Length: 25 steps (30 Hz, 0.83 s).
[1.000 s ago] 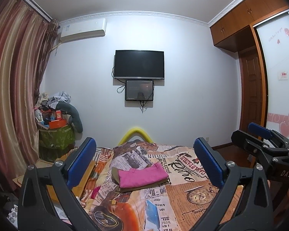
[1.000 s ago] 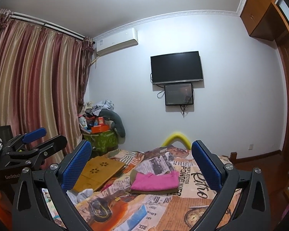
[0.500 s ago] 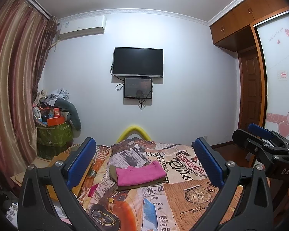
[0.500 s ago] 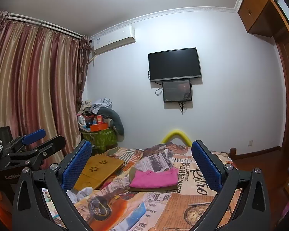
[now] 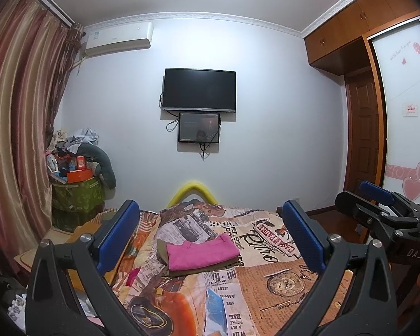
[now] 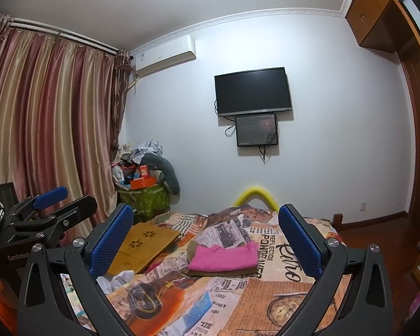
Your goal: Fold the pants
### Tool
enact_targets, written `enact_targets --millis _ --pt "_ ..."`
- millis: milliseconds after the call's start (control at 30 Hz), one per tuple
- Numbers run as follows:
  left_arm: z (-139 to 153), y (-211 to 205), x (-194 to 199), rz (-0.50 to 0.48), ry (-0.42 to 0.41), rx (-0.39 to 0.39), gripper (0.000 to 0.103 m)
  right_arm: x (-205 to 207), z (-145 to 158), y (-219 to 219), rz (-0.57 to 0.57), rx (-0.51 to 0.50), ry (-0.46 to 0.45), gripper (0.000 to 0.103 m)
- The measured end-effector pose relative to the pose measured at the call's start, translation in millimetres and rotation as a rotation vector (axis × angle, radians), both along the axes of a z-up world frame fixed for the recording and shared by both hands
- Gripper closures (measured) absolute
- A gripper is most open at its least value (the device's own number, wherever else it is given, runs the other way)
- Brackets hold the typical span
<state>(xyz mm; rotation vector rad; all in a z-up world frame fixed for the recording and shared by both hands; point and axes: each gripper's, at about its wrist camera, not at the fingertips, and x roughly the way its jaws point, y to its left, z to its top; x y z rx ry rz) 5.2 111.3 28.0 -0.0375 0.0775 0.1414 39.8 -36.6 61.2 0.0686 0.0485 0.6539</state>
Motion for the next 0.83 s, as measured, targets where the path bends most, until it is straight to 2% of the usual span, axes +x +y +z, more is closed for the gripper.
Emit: enact_targets --millis 833 --pt "-4.8 -0.6 3.3 -0.01 0.027 0.002 0.0 -1.4 -1.0 1.6 0.002 -0.005 0.008 0.0"
